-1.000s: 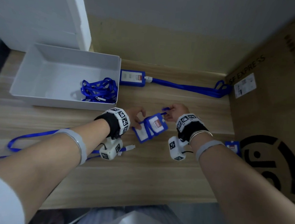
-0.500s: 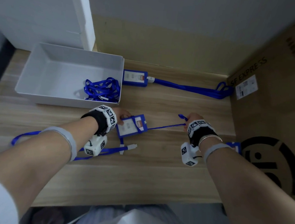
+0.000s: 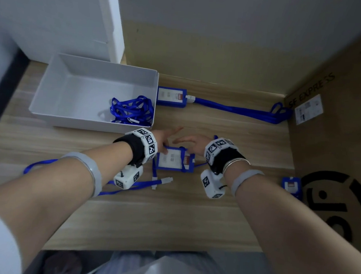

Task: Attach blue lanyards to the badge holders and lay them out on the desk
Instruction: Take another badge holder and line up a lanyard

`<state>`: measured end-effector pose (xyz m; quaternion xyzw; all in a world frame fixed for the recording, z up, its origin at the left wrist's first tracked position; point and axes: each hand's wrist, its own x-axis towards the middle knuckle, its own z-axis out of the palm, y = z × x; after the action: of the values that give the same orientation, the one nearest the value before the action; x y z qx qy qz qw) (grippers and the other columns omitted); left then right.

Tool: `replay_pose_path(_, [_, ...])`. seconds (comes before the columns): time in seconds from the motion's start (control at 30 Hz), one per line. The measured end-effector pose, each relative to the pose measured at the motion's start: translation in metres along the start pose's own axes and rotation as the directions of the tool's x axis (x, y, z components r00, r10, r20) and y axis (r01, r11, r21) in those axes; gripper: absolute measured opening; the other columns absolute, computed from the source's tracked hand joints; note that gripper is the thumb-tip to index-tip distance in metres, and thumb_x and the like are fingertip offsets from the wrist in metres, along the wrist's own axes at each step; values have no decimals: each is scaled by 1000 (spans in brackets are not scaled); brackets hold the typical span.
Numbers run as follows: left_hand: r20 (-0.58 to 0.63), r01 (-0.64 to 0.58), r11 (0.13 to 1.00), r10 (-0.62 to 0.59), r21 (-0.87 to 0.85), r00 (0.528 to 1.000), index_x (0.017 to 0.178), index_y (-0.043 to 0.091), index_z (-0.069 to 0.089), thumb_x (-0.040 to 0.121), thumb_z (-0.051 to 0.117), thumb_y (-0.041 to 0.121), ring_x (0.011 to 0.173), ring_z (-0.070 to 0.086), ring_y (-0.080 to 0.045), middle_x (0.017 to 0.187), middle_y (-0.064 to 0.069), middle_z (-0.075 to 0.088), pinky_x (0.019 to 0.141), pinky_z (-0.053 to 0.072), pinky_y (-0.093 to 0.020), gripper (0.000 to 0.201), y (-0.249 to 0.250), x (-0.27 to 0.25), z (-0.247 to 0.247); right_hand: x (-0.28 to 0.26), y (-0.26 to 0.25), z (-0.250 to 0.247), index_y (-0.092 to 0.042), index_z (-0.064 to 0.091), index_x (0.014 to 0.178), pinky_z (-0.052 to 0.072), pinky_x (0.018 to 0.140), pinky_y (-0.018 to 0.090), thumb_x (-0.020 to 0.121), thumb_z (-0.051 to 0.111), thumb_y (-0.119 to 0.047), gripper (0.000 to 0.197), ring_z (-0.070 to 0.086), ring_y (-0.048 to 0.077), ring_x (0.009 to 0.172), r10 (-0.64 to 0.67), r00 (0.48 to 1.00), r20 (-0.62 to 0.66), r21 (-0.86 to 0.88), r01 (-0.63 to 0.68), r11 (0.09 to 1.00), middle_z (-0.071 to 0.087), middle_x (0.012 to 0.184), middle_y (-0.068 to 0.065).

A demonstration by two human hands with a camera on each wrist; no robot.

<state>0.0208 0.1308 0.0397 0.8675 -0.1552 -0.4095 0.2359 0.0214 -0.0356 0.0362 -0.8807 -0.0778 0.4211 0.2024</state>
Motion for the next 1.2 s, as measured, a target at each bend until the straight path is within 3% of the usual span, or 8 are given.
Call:
replay_pose_path(0.13, [-11,22,1000,-22,1,1000,149,30,3,86,60,2,120,56,-27,133,-18,55,94,48,-34,89,-8,2,0,4,-2,2,-21,62,121,41,93,27,92,55,-22,30,54,21,119,42,996,-82,-47,-46,998,59,129,0])
replay_pose_path(0.33, [23,89,989,-92,116,996,143,14,35,90,55,6,125,52,-25,138,-13,52,99,43,-28,57,-26,2,-8,3,32,-7,-20,71,108,48,87,31,87,62,-31,25,61,23,103,201,979,-36,-156,-204,966,68,114,4])
replay_pose_path(0.43, [-4,103,984,-103,146,995,138,11,43,90,55,8,123,53,-23,136,-10,54,96,43,-27,49,-32,1,-12,-5,48,-7,-19,68,114,47,80,29,89,60,-33,29,61,21,96,262,965,6,-237,-253,938,67,116,3])
replay_pose_path(0.57, [-14,91,983,-90,159,996,136,12,46,90,56,9,123,53,-22,135,-8,55,99,41,-28,47,-34,4,-12,-7,47,-3,-26,40,142,37,109,32,89,61,-23,56,43,22,133,193,981,29,-289,-177,941,41,148,-1])
replay_pose_path(0.7, [-6,70,988,-70,140,998,134,12,48,90,56,9,122,53,-22,134,-7,55,98,43,-29,45,-30,8,-11,4,25,7,-33,24,147,28,114,39,82,69,-19,81,33,21,140,35,998,52,-114,-29,993,36,151,-3])
replay_pose_path(0.83, [2,50,990,-51,130,999,129,10,53,89,56,6,120,55,-23,131,-9,59,99,42,-30,40,-33,9,-7,9,11,11,-19,47,137,33,108,38,83,68,-17,58,46,22,129,1,994,113,3,-1,1000,53,138,4])
replay_pose_path(1.07, [-22,90,983,-87,161,996,131,8,50,90,55,8,121,54,-24,132,-10,57,99,43,-30,41,-39,6,-7,8,19,8,-14,70,101,39,77,29,88,60,-29,23,52,18,88,108,994,14,-113,-105,988,60,94,3])
replay_pose_path(1.2, [25,54,991,-57,120,998,127,11,52,86,63,24,117,55,-26,129,-8,57,94,45,-32,45,-31,9,2,8,13,7,-13,72,100,39,78,28,88,61,-25,20,52,16,87,67,998,17,-59,-66,996,65,95,5])
